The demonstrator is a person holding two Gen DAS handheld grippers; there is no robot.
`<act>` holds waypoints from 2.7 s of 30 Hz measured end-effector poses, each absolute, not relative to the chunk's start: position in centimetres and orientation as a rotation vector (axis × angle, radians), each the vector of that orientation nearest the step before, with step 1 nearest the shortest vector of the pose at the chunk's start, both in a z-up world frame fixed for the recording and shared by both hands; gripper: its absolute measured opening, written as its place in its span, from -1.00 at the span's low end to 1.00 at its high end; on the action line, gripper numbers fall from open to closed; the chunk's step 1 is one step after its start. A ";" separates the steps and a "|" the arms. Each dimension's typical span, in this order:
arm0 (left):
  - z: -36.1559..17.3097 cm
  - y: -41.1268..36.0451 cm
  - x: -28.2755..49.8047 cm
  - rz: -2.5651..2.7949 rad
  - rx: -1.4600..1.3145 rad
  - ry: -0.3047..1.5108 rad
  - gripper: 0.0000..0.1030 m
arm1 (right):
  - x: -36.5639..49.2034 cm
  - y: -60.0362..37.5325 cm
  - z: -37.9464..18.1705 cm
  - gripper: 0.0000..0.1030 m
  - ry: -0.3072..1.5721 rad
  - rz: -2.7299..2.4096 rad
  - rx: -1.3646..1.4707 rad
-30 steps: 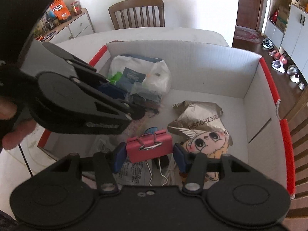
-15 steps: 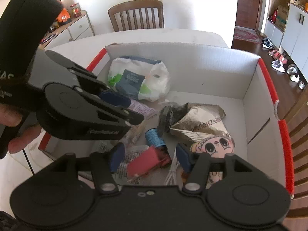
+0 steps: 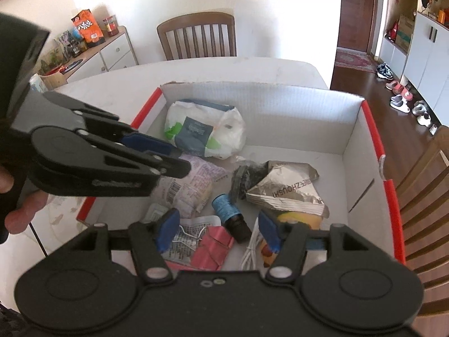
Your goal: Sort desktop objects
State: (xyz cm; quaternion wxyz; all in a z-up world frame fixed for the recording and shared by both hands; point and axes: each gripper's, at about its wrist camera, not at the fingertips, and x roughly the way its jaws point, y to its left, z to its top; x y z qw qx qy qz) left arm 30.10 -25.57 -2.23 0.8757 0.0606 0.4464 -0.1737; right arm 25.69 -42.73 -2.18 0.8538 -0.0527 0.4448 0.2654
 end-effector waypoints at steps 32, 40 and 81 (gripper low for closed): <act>1.2 -21.0 21.6 -0.400 0.062 0.787 0.33 | 20.2 -42.5 0.6 0.54 0.833 0.422 -0.015; 1.2 -19.4 20.6 -0.384 0.078 0.780 0.66 | 18.7 -41.6 1.1 0.73 0.803 0.378 0.008; 0.2 -17.6 17.4 -0.491 0.094 0.801 1.00 | 14.7 -40.3 0.1 0.85 0.813 0.276 0.073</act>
